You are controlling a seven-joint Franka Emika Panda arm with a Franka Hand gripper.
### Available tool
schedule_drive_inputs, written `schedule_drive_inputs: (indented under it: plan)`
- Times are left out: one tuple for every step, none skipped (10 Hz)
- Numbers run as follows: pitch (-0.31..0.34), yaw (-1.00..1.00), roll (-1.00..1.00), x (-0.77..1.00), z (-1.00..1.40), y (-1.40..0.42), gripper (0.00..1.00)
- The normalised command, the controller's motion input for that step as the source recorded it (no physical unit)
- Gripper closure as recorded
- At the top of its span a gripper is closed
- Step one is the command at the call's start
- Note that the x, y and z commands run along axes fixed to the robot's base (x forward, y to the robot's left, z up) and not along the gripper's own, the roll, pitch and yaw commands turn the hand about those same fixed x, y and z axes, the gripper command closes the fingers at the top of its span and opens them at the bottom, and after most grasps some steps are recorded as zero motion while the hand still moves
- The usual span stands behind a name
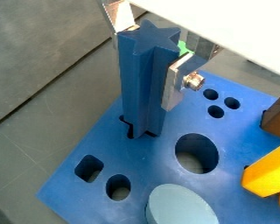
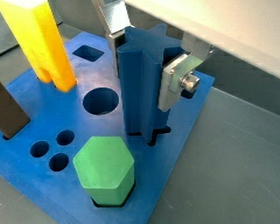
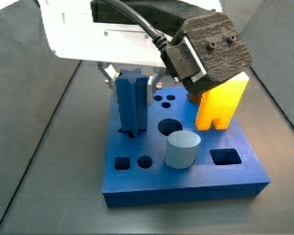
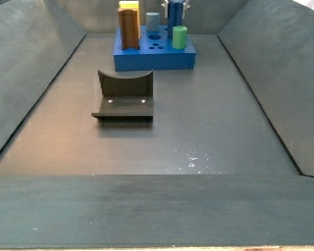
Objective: Pick up the star object. Move up. Move to above the board. Insert the star object.
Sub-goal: Insert the star object.
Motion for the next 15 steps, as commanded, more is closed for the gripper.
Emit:
schedule_drive_inputs:
  plan:
    - [0.01,-0.02,0.03,0.0,-0.06,-0.08,1.0]
    - [0.004,-0.02,0.03,0.03,-0.15,-0.01,1.0]
    - [0.02,-0.03,0.08,0.05,-0.21,0.0,1.0]
    - [0.013,-0.05,0.11,0.01,-0.26,0.0,1.0]
    - [0.0,-0.03,0.13,0.0,-0.39,0.0,1.0]
    - [-0.003,-0.03,0.17,0.0,-0.7,-0.02,1.0]
    - [0.0,-0.11,0.19,0.04,-0.64,0.0,1.0]
    - [0.0,-0.12,0.16,0.0,-0.6,0.0,1.0]
    - [0.0,-0.07,0.15,0.0,-0.69,-0.01,1.0]
    - [-0.001,-0.07,0.17,0.0,-0.69,0.0,1.0]
    - [-0.036,-0.05,0.15,0.0,-0.85,-0.01,1.0]
    - [-0.02,-0.07,0.12,0.13,-1.0,-0.05,1.0]
    - [0.0,-0.06,0.12,0.2,-1.0,-0.06,1.0]
    - [0.0,-0.07,0.09,0.25,-1.0,-0.04,1.0]
    - [-0.009,-0.1,0.04,0.33,-1.0,0.0,1.0]
